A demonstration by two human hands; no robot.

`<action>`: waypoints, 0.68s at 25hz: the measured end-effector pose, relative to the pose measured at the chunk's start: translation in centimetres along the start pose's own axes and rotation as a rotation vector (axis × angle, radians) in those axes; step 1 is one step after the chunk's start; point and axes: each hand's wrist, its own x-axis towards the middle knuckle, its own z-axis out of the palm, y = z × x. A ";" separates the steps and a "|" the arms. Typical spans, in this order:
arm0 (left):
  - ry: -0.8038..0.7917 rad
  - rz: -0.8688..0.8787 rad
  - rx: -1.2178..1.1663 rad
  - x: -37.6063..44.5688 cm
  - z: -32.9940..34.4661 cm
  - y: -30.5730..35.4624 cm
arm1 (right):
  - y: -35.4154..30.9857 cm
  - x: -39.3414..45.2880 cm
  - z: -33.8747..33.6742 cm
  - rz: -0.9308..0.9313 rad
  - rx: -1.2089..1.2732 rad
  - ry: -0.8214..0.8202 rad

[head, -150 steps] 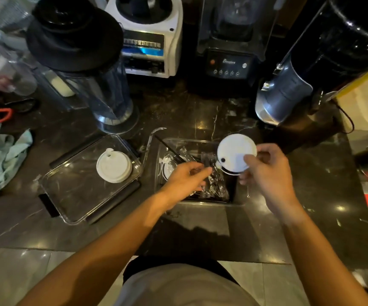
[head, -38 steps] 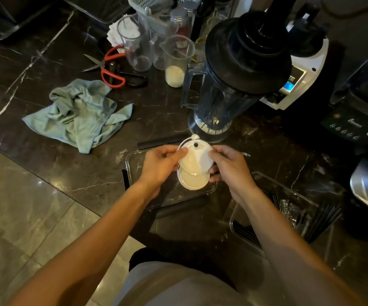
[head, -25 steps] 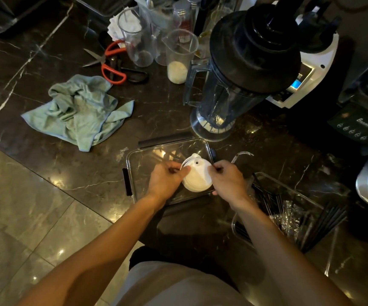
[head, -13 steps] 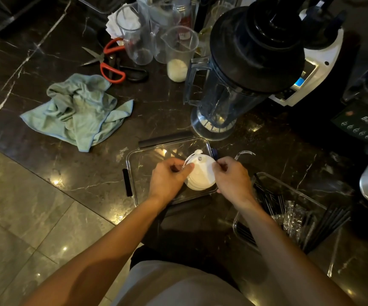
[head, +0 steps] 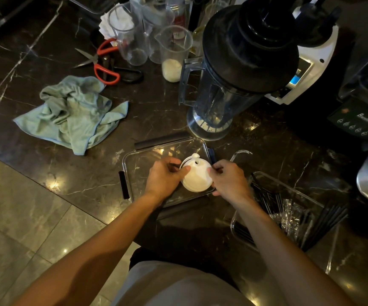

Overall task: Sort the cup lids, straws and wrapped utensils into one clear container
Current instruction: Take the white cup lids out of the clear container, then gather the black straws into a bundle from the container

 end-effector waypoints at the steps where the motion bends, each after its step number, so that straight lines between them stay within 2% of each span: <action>1: -0.003 -0.001 0.009 0.1 -0.1 0.0 | 0.0 0.1 0.0 0.001 0.008 0.000; 5: 0.019 0.043 0.092 0.0 -0.1 0.3 | 0.0 0.2 -0.4 -0.012 0.042 0.026; 9: 0.145 0.073 0.183 -0.9 -0.1 1.4 | -0.5 -1.7 -1.6 -0.145 -0.156 0.107; 11: 0.164 0.161 0.151 -1.4 0.2 3.2 | 0.1 -3.1 -3.3 -0.201 -0.084 0.157; 14: -0.004 0.263 0.055 -3.0 2.2 7.5 | 3.3 -5.2 -6.6 -0.194 0.146 0.270; 17: -0.239 0.342 0.097 -4.9 6.1 10.4 | 8.3 -7.0 -9.5 -0.081 0.231 0.371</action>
